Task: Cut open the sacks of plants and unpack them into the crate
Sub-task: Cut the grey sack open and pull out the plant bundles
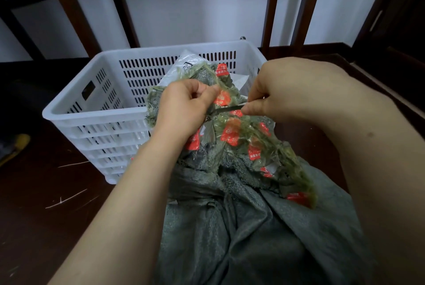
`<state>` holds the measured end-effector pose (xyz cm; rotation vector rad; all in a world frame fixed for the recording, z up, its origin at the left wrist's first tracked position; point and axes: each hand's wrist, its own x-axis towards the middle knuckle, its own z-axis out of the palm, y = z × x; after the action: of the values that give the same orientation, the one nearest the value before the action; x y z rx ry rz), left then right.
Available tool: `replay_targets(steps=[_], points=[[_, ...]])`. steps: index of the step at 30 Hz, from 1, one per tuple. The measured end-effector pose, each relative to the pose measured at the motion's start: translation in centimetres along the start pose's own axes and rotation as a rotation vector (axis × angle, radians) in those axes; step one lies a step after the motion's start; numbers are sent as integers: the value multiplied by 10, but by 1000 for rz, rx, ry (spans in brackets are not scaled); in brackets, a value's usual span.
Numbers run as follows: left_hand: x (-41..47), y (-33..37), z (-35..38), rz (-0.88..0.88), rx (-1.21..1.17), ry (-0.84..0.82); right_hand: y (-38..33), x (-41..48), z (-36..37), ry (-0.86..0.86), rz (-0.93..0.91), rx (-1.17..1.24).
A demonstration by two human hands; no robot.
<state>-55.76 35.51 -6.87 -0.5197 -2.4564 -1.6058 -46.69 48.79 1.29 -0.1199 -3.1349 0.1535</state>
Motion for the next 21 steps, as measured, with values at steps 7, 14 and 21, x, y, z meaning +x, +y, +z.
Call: replay_targets(steps=[7, 14, 21], points=[[-3, 2, 3, -22, -12, 8, -18, -2, 8, 73, 61, -133], [-3, 7, 4, -10, 138, 58, -35, -1, 20, 89, 24, -111], [3, -5, -5, -45, 172, 115, -29, 2, 23, 25, 74, -82]])
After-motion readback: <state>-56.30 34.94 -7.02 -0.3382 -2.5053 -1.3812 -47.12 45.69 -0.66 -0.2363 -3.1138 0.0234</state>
